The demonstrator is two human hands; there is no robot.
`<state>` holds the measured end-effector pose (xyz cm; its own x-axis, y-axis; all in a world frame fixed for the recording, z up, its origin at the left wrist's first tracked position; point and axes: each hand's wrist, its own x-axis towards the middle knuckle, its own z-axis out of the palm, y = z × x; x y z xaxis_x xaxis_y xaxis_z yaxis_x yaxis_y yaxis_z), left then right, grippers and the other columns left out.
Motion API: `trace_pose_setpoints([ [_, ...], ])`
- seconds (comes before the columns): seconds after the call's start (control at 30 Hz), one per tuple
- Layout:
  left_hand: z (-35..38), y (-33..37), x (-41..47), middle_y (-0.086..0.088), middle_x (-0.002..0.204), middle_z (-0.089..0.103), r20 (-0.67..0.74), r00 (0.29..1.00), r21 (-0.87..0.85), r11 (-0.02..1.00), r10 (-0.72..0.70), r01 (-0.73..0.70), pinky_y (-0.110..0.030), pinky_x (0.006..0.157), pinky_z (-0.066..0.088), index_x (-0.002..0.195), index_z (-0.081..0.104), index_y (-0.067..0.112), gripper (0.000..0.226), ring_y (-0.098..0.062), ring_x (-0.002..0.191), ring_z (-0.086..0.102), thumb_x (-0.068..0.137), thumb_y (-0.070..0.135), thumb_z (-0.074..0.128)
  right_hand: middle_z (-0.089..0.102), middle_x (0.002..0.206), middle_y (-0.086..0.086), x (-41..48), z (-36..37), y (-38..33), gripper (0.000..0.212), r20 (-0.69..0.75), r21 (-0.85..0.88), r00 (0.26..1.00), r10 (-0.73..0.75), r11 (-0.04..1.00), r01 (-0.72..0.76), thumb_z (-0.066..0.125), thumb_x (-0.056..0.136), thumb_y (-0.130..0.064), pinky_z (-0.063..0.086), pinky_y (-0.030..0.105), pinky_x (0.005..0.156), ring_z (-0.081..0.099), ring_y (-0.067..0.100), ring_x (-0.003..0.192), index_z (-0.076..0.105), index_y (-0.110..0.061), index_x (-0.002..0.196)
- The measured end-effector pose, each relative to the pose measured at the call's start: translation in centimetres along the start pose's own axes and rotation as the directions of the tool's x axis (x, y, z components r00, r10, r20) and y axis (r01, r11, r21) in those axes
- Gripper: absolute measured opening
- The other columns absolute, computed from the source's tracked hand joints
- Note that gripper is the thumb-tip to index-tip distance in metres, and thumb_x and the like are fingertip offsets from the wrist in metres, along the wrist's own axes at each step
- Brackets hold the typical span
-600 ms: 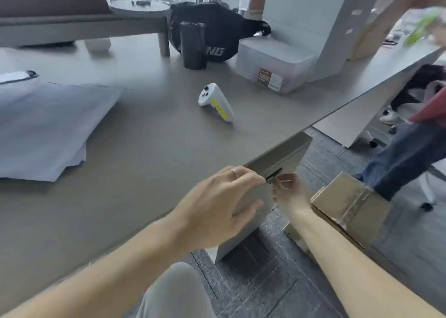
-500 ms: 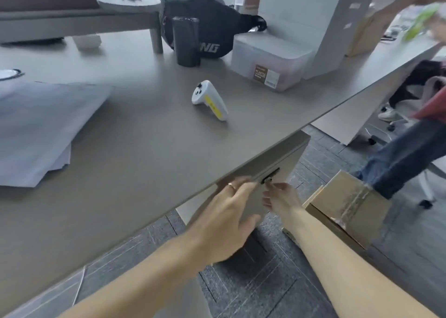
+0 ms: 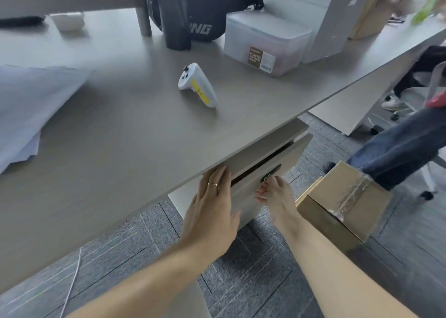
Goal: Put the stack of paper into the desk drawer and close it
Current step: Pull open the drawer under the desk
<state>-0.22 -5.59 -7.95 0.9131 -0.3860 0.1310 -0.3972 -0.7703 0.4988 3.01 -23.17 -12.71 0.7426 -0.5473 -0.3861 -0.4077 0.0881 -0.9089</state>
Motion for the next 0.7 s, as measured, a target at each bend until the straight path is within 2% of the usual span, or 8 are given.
trace_pose_setpoints([
  [0.07,-0.2,0.4,-0.2,0.005,0.169,0.011,0.007,1.0,-0.014,1.0,-0.005,0.005,-0.035,0.124,0.024,0.162,0.009,0.014,0.087,-0.013,0.156,0.005,0.096,0.038,0.06,0.062,0.078,0.012,-0.9,-1.9,0.8,0.026,0.029,0.006,0.999,-0.015,1.0,0.015,0.039,0.103,-0.013,0.06,0.034,0.068,0.063,0.023,0.073,0.061,0.0,0.096],
  [0.13,-0.2,0.9,-0.6,0.005,0.169,0.009,0.02,1.0,-0.012,1.0,0.008,-0.008,-0.035,0.124,0.023,0.162,0.007,0.015,0.089,-0.011,0.156,0.003,0.095,0.041,0.06,0.059,0.078,0.013,-1.9,-3.8,1.4,0.025,0.042,0.025,0.999,-0.033,0.999,0.032,0.039,0.102,-0.012,0.058,0.032,0.062,0.061,0.023,0.07,0.06,0.0,0.097],
  [0.23,-0.1,2.1,-1.6,0.006,0.169,0.007,0.069,0.998,0.036,0.999,0.005,-0.008,-0.037,0.125,0.015,0.162,0.005,0.016,0.104,-0.013,0.155,0.002,0.086,0.062,0.058,0.058,0.071,0.012,-3.4,-6.5,2.4,0.021,0.014,0.054,1.0,-0.018,0.998,0.018,0.039,0.101,-0.008,0.059,0.028,0.057,0.06,0.022,0.063,0.055,-0.003,0.089],
  [0.33,-0.6,3.2,-1.8,0.005,0.169,0.007,0.088,0.995,0.047,0.998,-0.041,0.037,-0.046,0.125,0.013,0.162,0.005,0.018,0.116,-0.014,0.155,0.001,0.076,0.083,0.046,0.059,0.069,0.011,-5.0,-9.5,3.7,0.026,-0.024,0.048,1.0,-0.005,0.999,0.006,0.04,0.101,-0.009,0.061,0.036,0.067,0.062,0.024,0.065,0.054,-0.006,0.08],
  [0.5,-1.4,3.3,-0.5,-0.001,0.17,0.005,0.136,0.979,0.104,0.985,-0.152,0.138,-0.051,0.124,0.009,0.162,0.003,0.015,0.12,-0.023,0.156,0.001,0.075,0.085,0.046,0.064,0.076,0.011,-7.7,-14.5,5.7,0.03,-0.072,0.031,0.997,0.011,0.999,-0.009,0.036,0.105,-0.012,0.061,0.046,0.078,0.064,0.025,0.071,0.062,-0.009,0.091],
  [0.7,-0.3,4.0,-0.8,-0.005,0.171,-0.007,0.203,0.972,0.203,0.976,-0.116,0.074,-0.056,0.124,-0.001,0.161,-0.007,0.013,0.131,-0.023,0.157,-0.012,0.068,0.089,0.044,0.066,0.075,0.005,-9.2,-17.5,7.0,0.031,-0.11,-0.01,0.994,-0.015,1.0,0.015,0.036,0.106,-0.01,0.059,0.029,0.061,0.064,0.021,0.067,0.066,-0.01,0.099],
])
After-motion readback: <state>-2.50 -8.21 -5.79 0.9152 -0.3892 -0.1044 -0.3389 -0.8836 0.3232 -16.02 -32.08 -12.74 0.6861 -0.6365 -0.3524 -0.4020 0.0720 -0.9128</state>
